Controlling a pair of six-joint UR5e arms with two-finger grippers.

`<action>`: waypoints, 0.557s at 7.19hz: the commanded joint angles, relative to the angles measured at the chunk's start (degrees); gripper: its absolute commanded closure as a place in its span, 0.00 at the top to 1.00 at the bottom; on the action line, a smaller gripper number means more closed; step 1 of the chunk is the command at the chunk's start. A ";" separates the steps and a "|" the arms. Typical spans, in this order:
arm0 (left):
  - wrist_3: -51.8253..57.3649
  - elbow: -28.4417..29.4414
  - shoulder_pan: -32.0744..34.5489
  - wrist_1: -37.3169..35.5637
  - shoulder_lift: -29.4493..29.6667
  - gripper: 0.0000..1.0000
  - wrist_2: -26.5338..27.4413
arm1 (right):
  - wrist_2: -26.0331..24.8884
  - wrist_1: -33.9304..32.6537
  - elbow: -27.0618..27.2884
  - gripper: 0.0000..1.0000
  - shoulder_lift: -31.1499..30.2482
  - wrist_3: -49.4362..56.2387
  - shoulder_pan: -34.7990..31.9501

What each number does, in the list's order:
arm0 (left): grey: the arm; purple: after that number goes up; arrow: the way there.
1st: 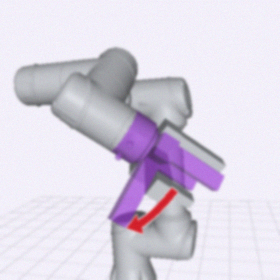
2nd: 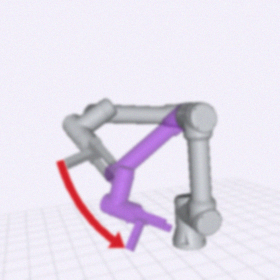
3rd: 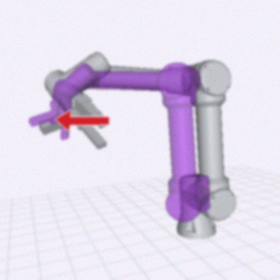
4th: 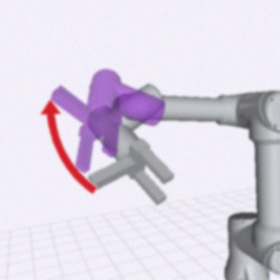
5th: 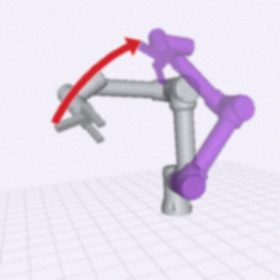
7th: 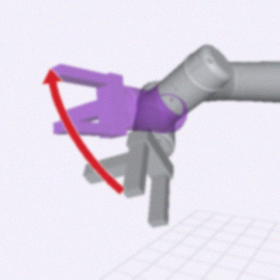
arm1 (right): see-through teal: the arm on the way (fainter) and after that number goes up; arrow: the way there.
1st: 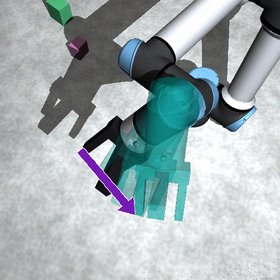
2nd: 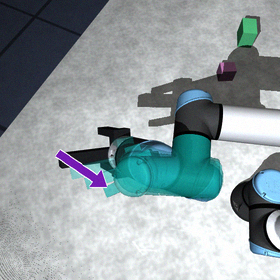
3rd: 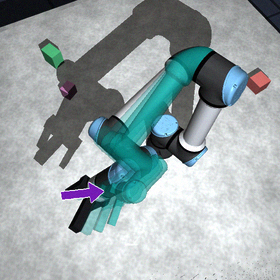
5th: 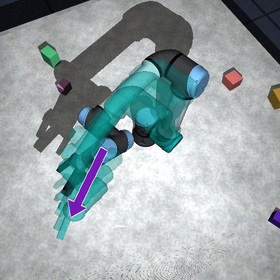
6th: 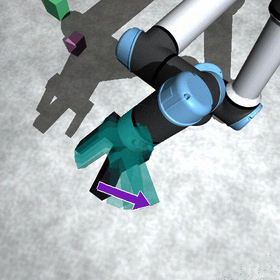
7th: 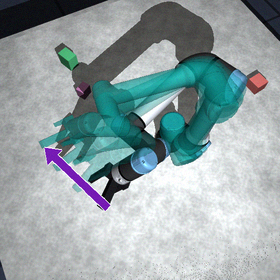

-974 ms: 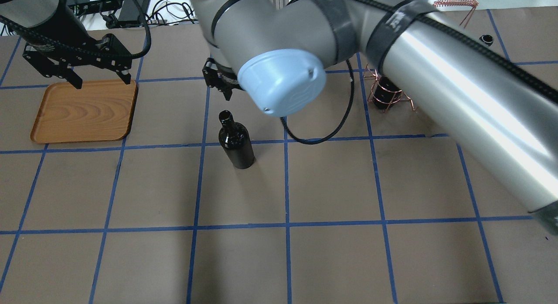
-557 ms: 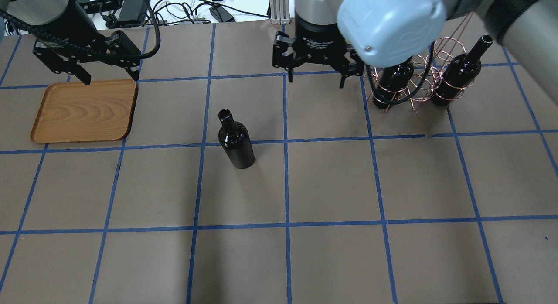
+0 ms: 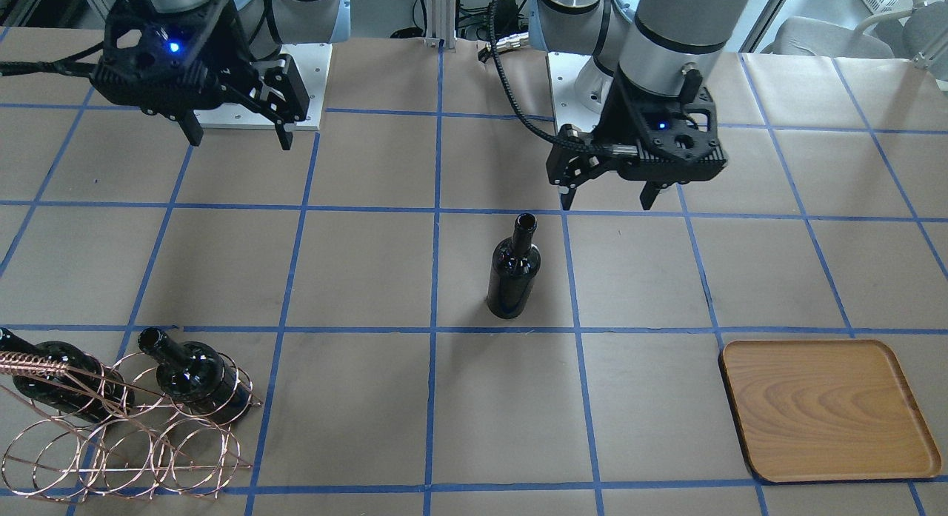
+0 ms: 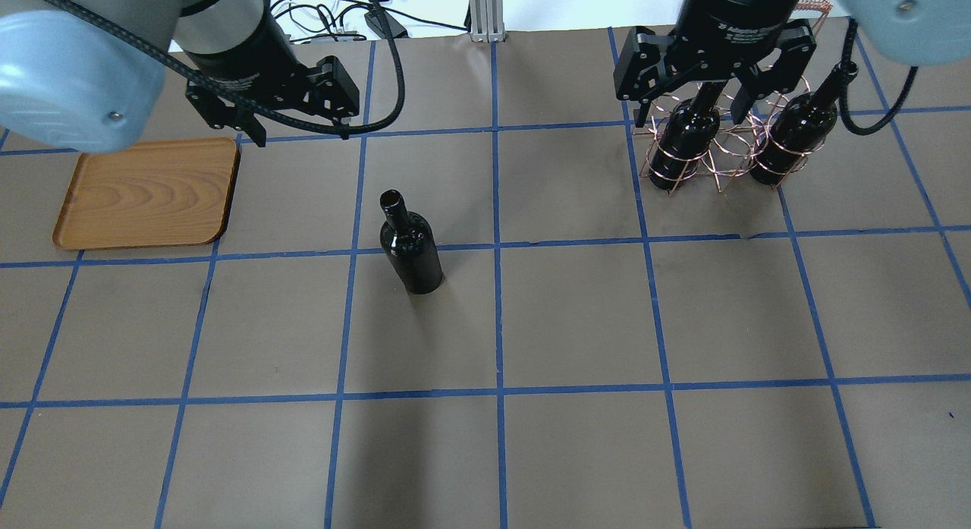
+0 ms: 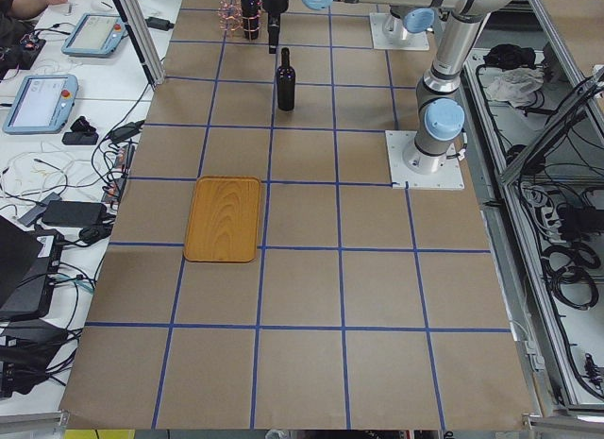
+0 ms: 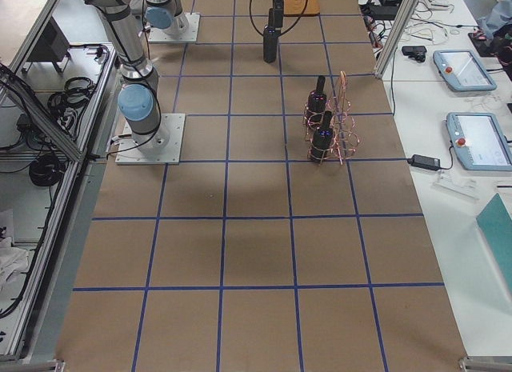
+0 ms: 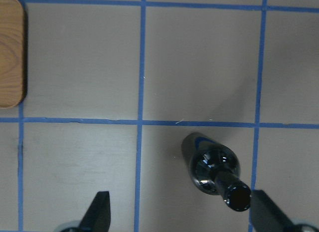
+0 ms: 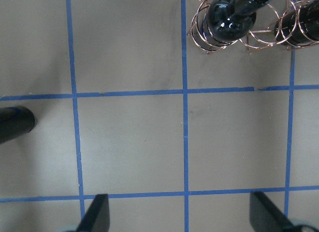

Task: Take wine from basket and place on tray
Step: 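Reach the left gripper over the standing bottle and grasp its neck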

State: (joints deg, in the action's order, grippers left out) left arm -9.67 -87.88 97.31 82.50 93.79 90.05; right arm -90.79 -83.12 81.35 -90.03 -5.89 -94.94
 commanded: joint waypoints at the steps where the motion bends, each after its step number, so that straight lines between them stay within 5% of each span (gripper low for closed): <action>1: -4.47 -4.20 6.12 -6.07 1.65 1.00 0.03 | 0.18 0.95 3.36 1.00 -4.44 1.24 0.55; 4: -3.60 -8.98 6.67 -11.40 3.32 0.98 -0.14 | -0.27 -2.48 4.00 1.00 -4.20 1.32 0.72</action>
State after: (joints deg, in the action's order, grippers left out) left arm -13.40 -95.83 103.80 72.05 96.31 89.98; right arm -91.16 -84.27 85.19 -94.29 -4.60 -94.27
